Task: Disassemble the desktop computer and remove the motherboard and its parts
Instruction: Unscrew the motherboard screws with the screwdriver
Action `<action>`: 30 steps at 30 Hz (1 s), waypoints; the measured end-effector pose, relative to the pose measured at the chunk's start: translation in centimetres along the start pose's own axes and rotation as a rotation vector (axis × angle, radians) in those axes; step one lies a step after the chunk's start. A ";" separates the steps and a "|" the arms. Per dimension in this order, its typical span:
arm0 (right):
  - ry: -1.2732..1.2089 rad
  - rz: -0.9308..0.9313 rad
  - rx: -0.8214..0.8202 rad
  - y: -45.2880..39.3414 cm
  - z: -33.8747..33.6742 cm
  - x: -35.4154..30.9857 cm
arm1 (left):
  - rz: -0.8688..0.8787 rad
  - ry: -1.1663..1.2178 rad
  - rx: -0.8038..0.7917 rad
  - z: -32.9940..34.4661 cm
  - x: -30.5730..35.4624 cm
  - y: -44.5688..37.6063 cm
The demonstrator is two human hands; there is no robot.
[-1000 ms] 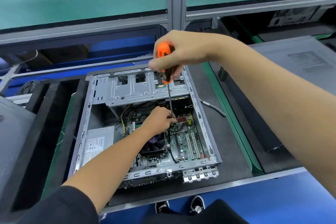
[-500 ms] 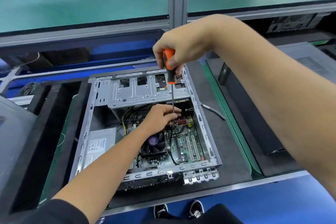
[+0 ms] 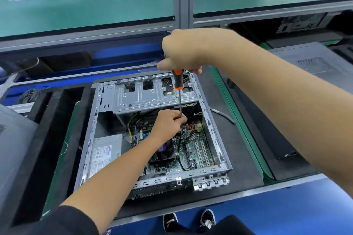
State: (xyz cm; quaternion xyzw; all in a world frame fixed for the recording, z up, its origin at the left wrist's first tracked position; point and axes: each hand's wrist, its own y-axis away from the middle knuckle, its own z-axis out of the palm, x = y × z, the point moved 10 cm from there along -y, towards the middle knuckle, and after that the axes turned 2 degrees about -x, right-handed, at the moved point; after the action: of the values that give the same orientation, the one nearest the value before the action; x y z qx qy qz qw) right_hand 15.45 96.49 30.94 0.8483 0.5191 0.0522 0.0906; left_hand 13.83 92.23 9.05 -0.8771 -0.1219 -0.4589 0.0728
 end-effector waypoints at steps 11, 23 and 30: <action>-0.040 -0.143 0.003 0.7 -0.4 -1.2 | 0.036 -0.012 0.046 -0.6 0.0 -0.1; 0.074 -0.108 0.099 -0.1 -0.7 -0.2 | 0.088 -0.035 0.073 -0.7 0.1 -0.6; -0.060 -0.247 -0.033 0.2 -0.3 -1.9 | 0.116 -0.062 0.079 -1.0 0.2 -0.5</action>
State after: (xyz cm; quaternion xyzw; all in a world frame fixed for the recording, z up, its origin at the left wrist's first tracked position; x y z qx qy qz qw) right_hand 14.71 94.75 31.29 0.7775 0.6158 0.0238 0.1257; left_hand 13.04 92.50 9.78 -0.8930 -0.0912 -0.4211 0.1302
